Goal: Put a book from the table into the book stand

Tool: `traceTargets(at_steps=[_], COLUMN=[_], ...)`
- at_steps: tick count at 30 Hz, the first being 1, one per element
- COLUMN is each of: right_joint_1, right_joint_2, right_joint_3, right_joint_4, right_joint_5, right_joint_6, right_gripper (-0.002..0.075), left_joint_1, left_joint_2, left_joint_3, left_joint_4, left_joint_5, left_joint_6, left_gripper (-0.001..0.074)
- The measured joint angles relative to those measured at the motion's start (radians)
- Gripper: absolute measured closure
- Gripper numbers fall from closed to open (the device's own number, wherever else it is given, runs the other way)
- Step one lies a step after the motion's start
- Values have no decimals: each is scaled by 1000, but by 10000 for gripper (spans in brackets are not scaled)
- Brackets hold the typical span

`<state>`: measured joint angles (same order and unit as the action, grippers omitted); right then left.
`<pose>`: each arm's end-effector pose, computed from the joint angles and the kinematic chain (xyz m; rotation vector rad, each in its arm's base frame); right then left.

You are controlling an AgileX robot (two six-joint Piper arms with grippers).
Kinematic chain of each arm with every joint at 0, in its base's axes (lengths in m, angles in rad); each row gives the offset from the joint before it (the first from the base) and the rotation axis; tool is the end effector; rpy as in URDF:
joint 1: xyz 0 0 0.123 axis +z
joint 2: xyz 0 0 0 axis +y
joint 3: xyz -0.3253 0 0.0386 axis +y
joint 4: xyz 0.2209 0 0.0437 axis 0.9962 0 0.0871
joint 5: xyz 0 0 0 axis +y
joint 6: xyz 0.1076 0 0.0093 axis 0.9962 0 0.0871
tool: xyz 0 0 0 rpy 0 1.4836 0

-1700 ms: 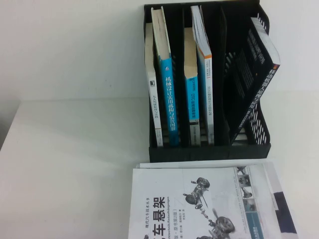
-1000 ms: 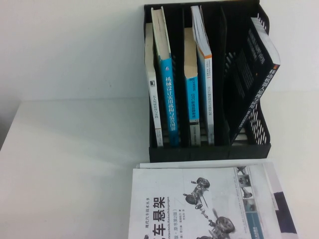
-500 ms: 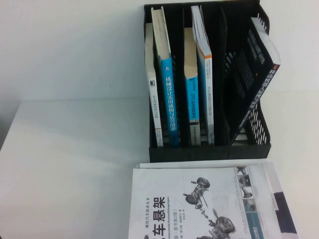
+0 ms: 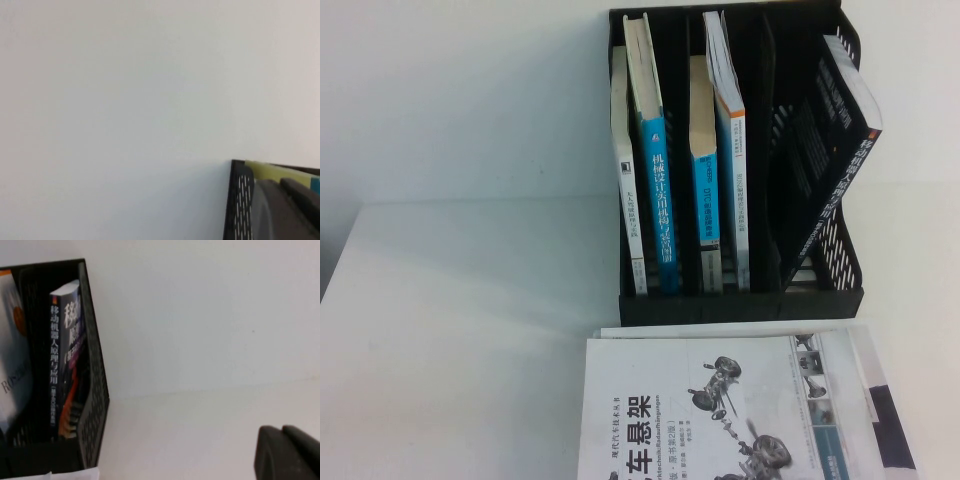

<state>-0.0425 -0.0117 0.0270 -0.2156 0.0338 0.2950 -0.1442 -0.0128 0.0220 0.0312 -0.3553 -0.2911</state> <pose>0.0037 -0.0010 0.2022 0.0992 1.5288 0.0239 -0.0065 -0.0002 0.2443 -0.0576 1.1436 -0.3672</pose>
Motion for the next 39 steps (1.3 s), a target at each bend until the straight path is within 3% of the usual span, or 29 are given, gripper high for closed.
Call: traceTargets(at_steps=[12,18,21,29,34,39], right_joint_1=[0,0,0,0,0,0], right_joint_2=[0,0,0,0,-2,87], right_joint_3=[0,2,-7,-232,-434,-628], right_joint_4=[-29,11,11,-38,-39,-40], right_joint_5=[-87,-452,-563,-561,-445,-273], right_joint_6=[-55,-14,53,163,210,247], right_gripper=[729,729,729,729,729,729], left_joint_1=[0,0,0,0,0,0], left_joint_2=[0,0,0,-1,-4,23], left_joint_3=[0,0,-5,-211,-393,-550], left_joint_4=[3,32,99,446,561,566], left_joint_5=[-70,-157,-201,-205,-48,292], left_joint_6=[-29,-144,-212,-439,-501,-566], left_gripper=[738,738,738,738,738,738])
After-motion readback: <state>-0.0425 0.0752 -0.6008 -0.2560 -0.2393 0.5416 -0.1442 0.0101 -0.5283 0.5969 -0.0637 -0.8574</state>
